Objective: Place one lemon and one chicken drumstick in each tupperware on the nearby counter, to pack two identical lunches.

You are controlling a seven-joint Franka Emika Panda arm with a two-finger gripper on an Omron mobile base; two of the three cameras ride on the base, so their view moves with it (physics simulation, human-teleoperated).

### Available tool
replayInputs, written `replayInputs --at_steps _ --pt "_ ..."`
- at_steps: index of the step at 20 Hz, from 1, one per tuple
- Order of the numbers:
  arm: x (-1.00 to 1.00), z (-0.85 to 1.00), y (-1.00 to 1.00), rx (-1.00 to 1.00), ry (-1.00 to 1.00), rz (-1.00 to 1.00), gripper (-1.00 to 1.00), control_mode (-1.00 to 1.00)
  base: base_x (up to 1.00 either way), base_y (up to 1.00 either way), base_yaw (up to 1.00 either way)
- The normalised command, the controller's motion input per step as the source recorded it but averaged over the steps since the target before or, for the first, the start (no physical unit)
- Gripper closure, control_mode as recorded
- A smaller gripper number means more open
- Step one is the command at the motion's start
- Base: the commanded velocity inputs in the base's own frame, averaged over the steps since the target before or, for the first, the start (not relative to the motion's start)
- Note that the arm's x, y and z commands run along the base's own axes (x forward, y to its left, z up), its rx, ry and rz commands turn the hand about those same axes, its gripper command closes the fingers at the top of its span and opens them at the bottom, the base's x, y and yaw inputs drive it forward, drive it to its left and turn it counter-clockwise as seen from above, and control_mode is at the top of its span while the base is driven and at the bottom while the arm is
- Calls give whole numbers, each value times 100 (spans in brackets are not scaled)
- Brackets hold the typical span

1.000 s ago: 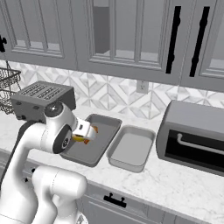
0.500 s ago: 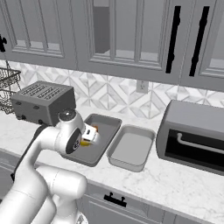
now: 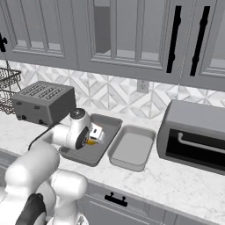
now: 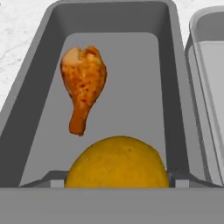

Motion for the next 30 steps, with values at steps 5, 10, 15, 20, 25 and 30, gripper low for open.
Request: replayInputs --at_steps 5,10,15,20,25,30 --pt "29 -66 0 0 0 0 -100 -100 0 0 0" --pt "1 -21 4 0 -6 0 -100 -100 0 0 0" --pt "0 24 16 0 -7 -1 -100 -100 0 0 0" --pt "-3 31 12 -1 -7 -2 -100 -100 0 0 0" --pt "-88 60 1 0 -21 0 -100 -100 0 0 0" --pt "-100 51 0 0 -26 0 -100 -100 0 0 0"
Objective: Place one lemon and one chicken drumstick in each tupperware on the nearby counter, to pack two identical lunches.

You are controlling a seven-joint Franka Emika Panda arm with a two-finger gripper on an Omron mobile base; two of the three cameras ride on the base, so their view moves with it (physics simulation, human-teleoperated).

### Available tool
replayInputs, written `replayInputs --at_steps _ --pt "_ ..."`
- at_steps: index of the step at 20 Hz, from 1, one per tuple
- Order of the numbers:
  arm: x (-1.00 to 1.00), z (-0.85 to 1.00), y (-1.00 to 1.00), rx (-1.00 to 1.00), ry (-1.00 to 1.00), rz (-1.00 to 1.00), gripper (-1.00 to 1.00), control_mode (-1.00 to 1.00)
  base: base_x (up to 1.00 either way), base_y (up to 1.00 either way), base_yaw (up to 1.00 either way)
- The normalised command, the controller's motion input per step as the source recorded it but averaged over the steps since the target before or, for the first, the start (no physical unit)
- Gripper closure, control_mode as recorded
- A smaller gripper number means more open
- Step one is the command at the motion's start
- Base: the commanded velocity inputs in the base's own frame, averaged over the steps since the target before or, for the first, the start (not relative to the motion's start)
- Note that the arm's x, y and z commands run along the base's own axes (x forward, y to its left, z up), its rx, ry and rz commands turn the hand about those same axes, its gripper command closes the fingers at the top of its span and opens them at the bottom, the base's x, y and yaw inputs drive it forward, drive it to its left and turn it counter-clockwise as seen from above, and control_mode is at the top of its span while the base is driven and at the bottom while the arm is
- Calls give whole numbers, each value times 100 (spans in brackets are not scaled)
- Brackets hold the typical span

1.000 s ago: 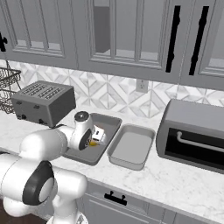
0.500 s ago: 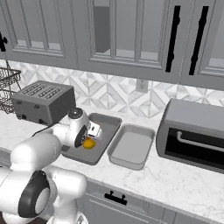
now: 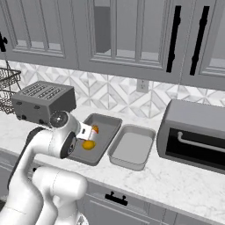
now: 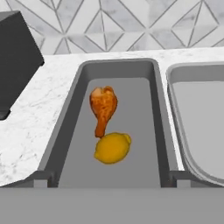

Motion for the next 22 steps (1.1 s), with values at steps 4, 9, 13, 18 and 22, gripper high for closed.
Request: replayInputs --at_steps 4,9,13,18,22 --pt "-100 39 0 0 -21 0 -100 -100 0 0 0" --pt "-100 28 2 0 -12 0 -100 -100 0 0 0" --pt "-100 -45 20 -6 -1 0 -100 -100 0 0 0" --pt "-40 -40 17 -8 -3 0 -100 100 -60 26 0" --pt "0 0 0 0 0 0 -100 100 -100 27 0"
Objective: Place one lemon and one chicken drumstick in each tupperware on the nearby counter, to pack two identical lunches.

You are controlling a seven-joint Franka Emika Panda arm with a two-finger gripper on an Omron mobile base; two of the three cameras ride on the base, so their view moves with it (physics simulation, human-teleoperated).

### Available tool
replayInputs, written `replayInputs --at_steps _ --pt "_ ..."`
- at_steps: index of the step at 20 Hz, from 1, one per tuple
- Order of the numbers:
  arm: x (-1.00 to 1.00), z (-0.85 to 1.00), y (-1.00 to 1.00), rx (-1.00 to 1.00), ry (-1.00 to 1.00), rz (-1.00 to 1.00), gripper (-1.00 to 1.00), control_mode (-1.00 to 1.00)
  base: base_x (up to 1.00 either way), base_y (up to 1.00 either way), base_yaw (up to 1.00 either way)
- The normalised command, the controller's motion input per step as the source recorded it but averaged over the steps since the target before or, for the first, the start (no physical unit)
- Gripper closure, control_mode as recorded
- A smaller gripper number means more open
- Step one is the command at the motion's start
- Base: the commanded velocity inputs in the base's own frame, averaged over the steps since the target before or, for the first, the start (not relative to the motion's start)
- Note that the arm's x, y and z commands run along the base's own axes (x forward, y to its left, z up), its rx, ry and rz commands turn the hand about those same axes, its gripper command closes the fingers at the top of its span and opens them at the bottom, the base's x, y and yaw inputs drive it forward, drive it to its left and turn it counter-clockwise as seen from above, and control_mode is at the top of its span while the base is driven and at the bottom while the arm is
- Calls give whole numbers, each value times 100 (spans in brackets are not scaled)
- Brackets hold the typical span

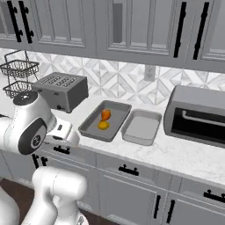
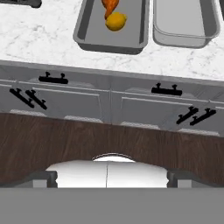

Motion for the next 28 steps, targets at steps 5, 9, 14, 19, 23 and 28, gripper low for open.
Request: replayInputs --at_steps 5,9,14,19,23,28 --pt "0 0 0 0 0 0 -100 100 -100 21 10" --pt "0 0 0 0 0 0 -100 100 -90 41 59" --pt "0 0 0 0 0 0 -100 100 -40 48 82" --pt "0 0 0 0 0 0 -100 100 -4 47 86" --pt "0 0 0 0 0 0 -100 100 36 36 78" --pt "0 0 0 0 0 0 -100 100 64 36 68"
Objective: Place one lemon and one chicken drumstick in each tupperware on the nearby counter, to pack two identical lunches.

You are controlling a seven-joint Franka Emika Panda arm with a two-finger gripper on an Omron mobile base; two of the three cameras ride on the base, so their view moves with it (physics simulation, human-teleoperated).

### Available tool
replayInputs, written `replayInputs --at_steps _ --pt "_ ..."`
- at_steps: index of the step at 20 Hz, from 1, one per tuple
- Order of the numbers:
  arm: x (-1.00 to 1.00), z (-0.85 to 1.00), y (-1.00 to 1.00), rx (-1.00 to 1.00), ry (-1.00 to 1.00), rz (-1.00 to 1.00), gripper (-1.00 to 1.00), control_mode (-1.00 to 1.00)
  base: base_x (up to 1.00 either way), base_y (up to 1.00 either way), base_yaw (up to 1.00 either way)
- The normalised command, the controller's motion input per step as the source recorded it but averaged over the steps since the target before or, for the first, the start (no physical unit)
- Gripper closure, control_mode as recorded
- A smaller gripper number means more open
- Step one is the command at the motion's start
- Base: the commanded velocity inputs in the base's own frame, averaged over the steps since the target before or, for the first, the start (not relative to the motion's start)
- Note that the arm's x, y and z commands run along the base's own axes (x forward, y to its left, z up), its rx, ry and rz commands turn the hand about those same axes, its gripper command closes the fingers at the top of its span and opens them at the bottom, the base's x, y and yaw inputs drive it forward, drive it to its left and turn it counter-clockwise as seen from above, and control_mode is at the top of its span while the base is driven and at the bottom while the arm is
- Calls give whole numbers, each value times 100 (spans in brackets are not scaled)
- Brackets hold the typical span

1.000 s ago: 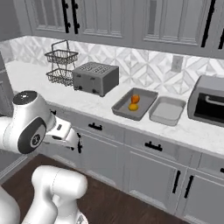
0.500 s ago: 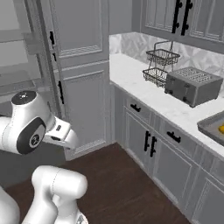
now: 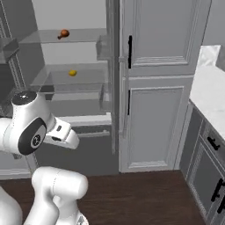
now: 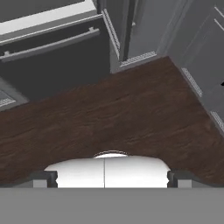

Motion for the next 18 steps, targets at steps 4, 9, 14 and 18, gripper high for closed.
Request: replayInputs --at_steps 4,9,14,18 --pt "0 0 0 0 0 0 -100 100 78 37 55" --pt "0 0 0 0 0 0 -100 100 87 27 39" --pt "0 0 0 0 0 0 -100 100 87 0 12" --pt "0 0 0 0 0 0 -100 100 73 9 0"
